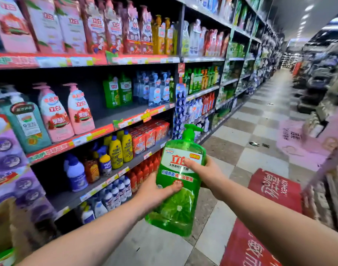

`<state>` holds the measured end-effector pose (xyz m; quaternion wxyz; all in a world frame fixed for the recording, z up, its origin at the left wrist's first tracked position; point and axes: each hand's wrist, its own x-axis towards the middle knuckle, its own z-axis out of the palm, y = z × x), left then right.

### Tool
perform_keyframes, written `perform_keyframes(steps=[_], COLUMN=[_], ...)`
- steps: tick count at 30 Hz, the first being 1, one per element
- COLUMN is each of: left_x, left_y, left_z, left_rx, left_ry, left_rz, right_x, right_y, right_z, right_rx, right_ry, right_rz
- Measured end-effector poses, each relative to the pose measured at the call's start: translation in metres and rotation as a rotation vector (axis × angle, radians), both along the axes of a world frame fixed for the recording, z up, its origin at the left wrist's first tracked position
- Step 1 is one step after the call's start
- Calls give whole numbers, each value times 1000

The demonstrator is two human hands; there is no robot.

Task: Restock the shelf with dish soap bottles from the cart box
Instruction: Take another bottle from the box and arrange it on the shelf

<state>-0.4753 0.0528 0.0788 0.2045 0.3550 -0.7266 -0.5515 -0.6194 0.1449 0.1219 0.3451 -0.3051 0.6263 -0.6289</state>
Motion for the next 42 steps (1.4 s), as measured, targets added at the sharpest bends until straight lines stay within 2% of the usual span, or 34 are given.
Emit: perform_keyframes(steps=[13,17,26,35,42], left_x=[-146,-195,-291,-347,-400], left_y=[-30,-69,-178,-266,-328], left_z=[-5,-11,7,-1,2], left_rx=[-54,-25,-67,-11,8], left_ry=[-60,-33,-24,-24,-45], left_rz=[-169,-233,-222,-66,147], right_x=[-128,-175,-271,-345,-411], right_y=[-4,-41,-153,-263,-359], right_z=[-4,-7,4,-2,2], right_rx=[14,32,41,74,81], right_ry=[-28,-10,12,-11,6], right_rz=[-167,-205,-268,-112,139])
